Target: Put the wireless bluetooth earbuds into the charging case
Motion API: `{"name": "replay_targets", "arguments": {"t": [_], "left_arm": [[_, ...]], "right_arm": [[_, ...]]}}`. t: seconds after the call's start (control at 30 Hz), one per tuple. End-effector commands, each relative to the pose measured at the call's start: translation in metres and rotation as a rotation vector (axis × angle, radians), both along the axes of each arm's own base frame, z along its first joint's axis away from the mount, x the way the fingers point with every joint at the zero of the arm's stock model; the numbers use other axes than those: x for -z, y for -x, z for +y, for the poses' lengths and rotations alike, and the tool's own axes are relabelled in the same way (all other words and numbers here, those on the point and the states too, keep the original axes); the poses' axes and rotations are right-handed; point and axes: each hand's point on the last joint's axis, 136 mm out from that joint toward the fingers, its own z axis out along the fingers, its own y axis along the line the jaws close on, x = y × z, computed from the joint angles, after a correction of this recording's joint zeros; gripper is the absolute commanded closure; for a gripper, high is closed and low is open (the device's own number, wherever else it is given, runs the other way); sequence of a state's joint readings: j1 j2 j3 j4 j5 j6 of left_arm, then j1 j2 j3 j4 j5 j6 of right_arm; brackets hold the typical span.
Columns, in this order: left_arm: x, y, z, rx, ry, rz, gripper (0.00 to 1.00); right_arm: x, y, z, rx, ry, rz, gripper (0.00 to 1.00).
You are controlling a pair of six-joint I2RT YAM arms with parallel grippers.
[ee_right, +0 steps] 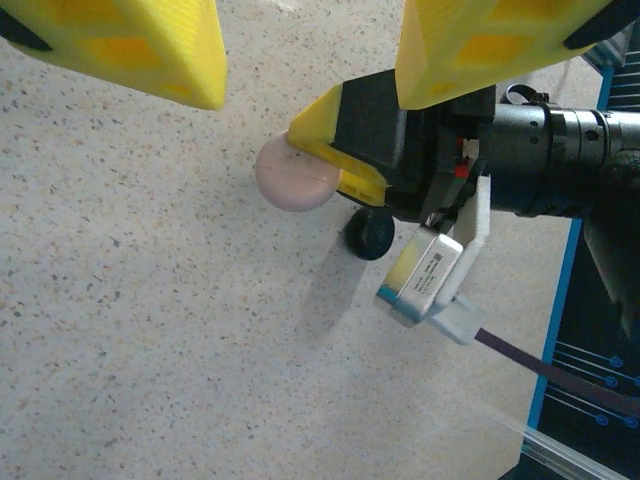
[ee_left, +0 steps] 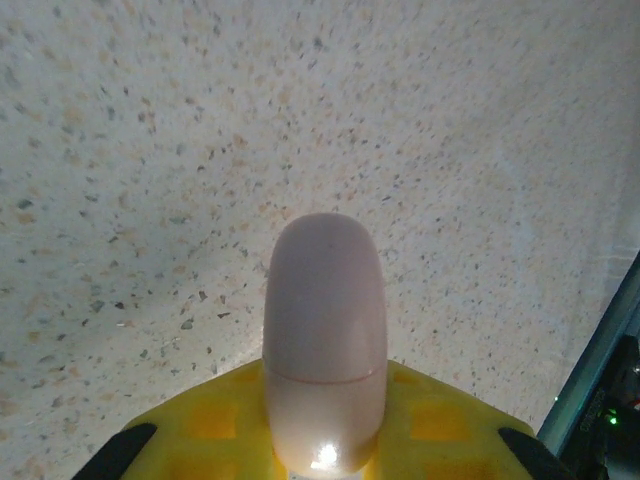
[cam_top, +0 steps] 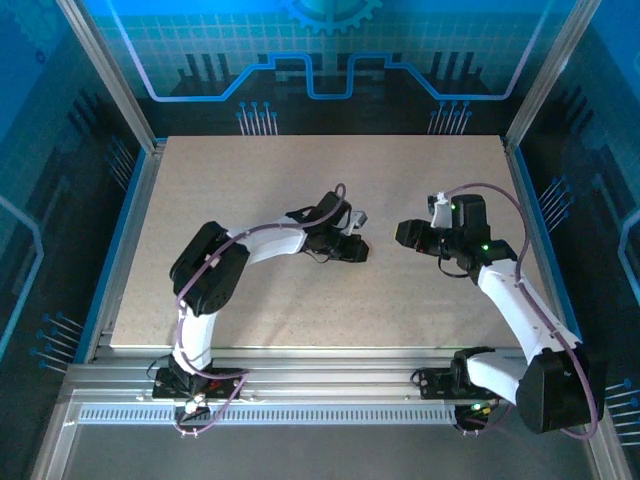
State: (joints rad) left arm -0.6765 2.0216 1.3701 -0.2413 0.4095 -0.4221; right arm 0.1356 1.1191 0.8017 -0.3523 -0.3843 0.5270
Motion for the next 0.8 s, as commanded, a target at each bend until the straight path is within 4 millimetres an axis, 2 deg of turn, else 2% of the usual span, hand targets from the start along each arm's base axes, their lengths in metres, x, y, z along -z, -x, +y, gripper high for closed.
{"name": "replay_targets", "arguments": {"t": [0.0,0.27,0.43,0.53,0.67,0.77], "left_arm": [[0.016,0.02,0.003,0.009,-0.078,0.175,0.9],[0.028,0.018,0.009,0.01,-0.188,0.233,0.85],[0.036,0.019,0.015,0.013,-0.244,0.252,0.79],[0.032,0.015,0.02,0.011,-0.274,0.226,0.71],[0.015,0.008,0.024,0.003,-0.287,0.171,0.55],[-0.002,0.004,0.03,-0.005,-0.298,0.126,0.5]], "right_arm": [[0.014,0.004,-0.006,0.009,0.01,0.045,0.51],[0.022,0.005,-0.009,0.014,0.001,0.06,0.52],[0.026,0.006,-0.014,0.027,0.007,0.06,0.52],[0.026,0.006,-0.016,0.034,0.015,0.059,0.52],[0.025,0.002,-0.023,0.051,0.031,0.043,0.51],[0.024,-0.002,-0.029,0.07,0.047,0.029,0.48]]}}
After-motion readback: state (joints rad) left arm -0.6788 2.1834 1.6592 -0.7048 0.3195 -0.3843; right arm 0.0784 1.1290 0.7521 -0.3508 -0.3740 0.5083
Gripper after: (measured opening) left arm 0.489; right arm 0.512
